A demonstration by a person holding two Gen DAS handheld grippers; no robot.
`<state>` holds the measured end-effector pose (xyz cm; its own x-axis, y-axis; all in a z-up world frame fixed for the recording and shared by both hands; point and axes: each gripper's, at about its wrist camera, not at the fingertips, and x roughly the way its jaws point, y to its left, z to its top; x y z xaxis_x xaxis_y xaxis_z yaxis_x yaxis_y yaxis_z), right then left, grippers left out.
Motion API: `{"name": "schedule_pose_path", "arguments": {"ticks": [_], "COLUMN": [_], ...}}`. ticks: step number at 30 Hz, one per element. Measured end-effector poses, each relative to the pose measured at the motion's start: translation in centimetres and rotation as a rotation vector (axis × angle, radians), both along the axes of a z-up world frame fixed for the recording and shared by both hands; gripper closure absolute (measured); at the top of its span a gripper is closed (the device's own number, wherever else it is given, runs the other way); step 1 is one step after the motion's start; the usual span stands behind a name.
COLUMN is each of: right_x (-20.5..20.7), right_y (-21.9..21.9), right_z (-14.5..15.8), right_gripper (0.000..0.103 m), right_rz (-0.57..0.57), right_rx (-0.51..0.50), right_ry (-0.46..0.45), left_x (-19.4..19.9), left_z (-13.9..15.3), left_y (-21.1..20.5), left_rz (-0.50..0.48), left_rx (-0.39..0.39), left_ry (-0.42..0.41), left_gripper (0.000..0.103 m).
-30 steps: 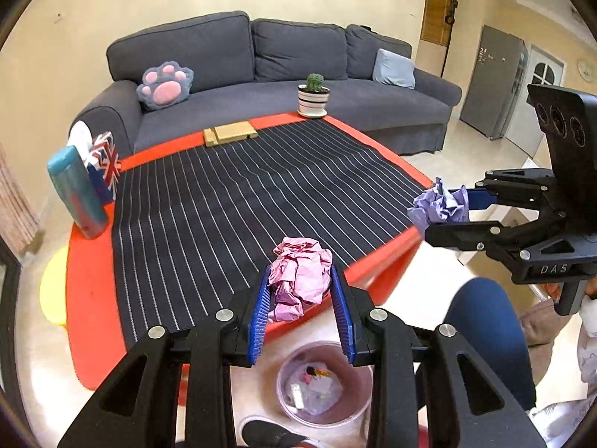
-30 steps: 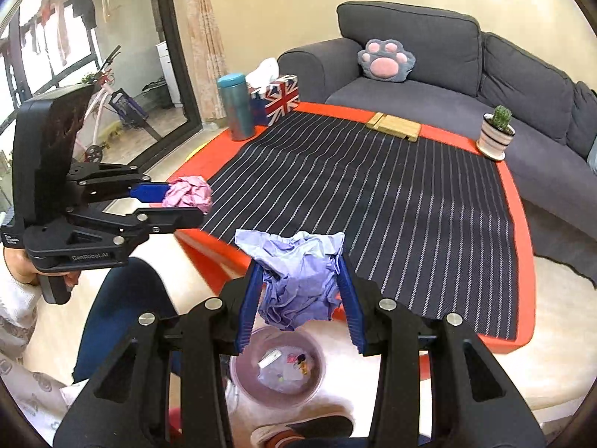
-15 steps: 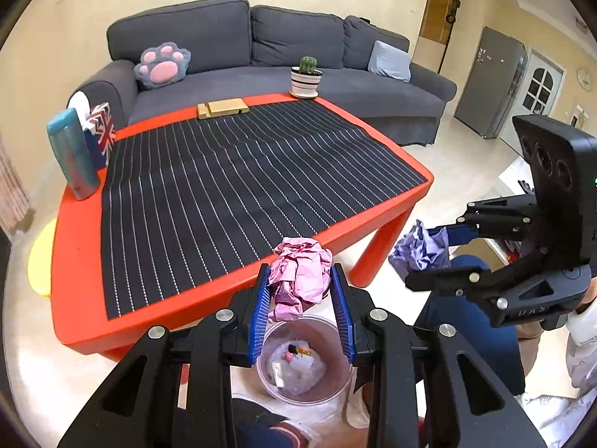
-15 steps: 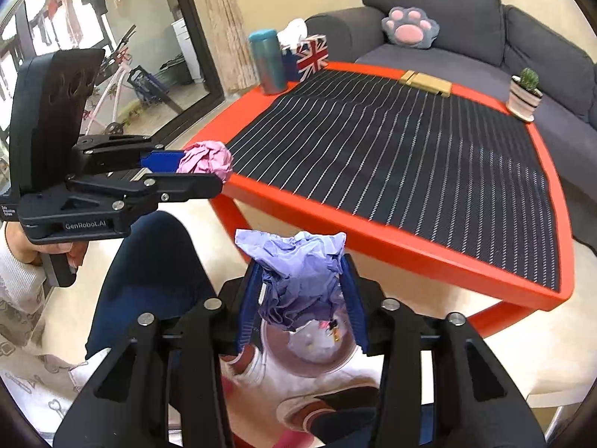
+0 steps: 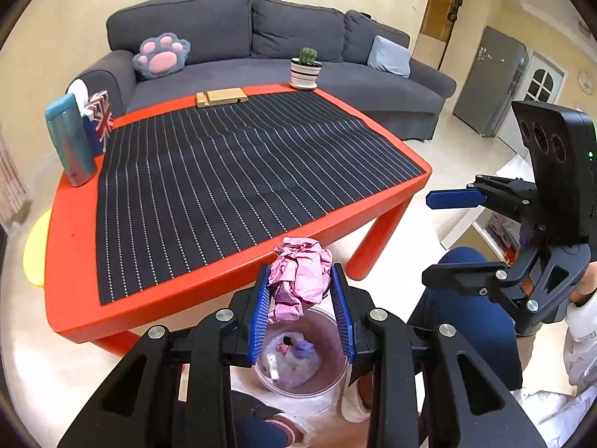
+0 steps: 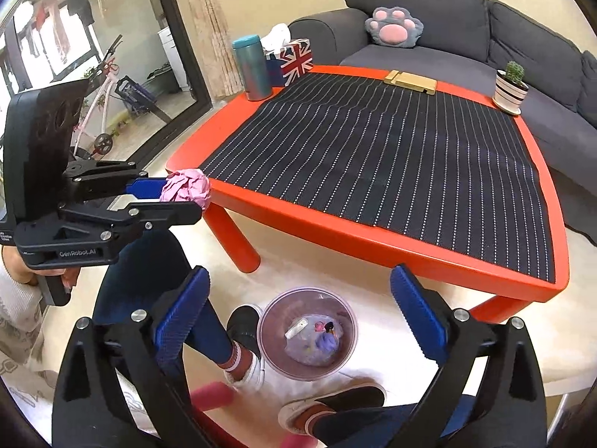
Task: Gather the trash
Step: 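Lower the pink paper over the bin and open the left gripper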
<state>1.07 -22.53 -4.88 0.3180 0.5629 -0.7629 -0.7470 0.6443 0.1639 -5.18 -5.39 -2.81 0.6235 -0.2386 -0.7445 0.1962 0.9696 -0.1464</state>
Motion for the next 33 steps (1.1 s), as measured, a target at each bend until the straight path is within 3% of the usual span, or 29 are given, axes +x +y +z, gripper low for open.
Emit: {"name": "schedule_pose_path", "arguments": {"ticks": [33], "right_x": [1.0], "right_y": [-2.3], "right_z": [0.7], "right_gripper": [0.006], "right_rz": [-0.073], "right_rx": [0.026], "right_ry": [-0.011], "left_x": [1.2], "left_z": [-0.7], "left_y": [-1.2], "left_rz": [-0.069], "left_rx": [-0.013], "left_ry": [0.025], "left_gripper": [0.071]}}
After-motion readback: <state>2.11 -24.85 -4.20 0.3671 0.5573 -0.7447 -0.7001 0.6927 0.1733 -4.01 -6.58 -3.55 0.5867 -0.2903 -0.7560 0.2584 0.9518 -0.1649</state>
